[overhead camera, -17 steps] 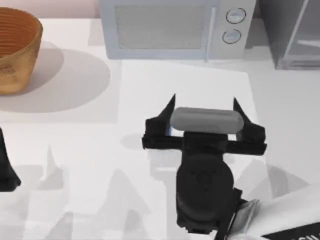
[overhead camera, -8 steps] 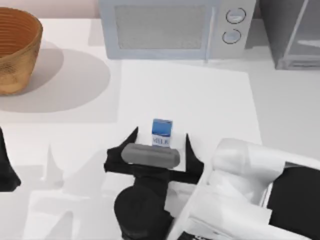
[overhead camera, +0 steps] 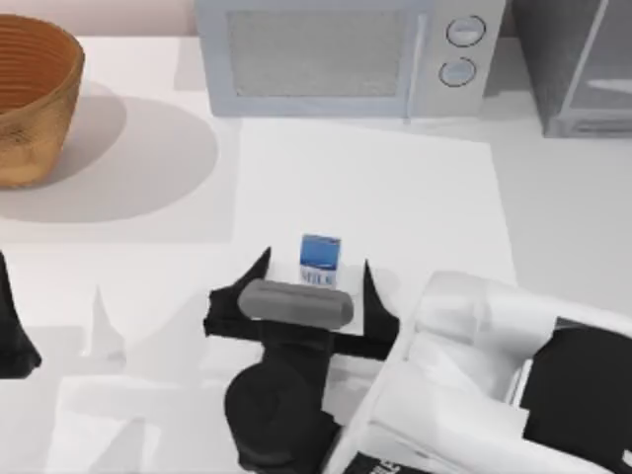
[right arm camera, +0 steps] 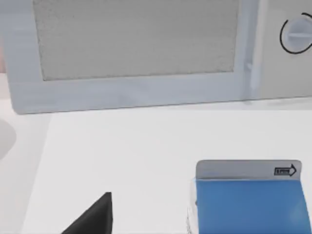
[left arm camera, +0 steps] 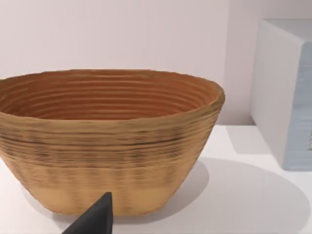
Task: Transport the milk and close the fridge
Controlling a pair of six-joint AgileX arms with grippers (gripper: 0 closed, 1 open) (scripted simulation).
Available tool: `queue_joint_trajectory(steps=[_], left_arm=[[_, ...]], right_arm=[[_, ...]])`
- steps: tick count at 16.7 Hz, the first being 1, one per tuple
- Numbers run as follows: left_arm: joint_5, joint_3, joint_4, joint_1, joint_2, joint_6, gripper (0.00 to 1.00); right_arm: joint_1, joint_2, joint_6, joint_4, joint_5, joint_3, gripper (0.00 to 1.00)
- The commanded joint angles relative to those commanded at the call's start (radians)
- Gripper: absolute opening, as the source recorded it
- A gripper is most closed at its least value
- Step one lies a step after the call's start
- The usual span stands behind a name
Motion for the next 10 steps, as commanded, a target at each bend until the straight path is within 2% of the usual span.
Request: queue_joint_trajectory(steps=[4,8,10], left_arm=[[0.000,0.000,0.000,0.000,0.000,0.000,1.00],[0.000,0.000,0.000,0.000,0.000,0.000,1.00],[0.000,0.000,0.000,0.000,0.000,0.000,1.00]], right_arm=[[-0.066,0.018,-0.009,-0.015,-0.067,0.044,1.00],[-0.075,0.021,-0.010,-0.018,-0.076,0.050,1.00],[-0.075,0.021,-0.010,-0.018,-0.076,0.050,0.85]])
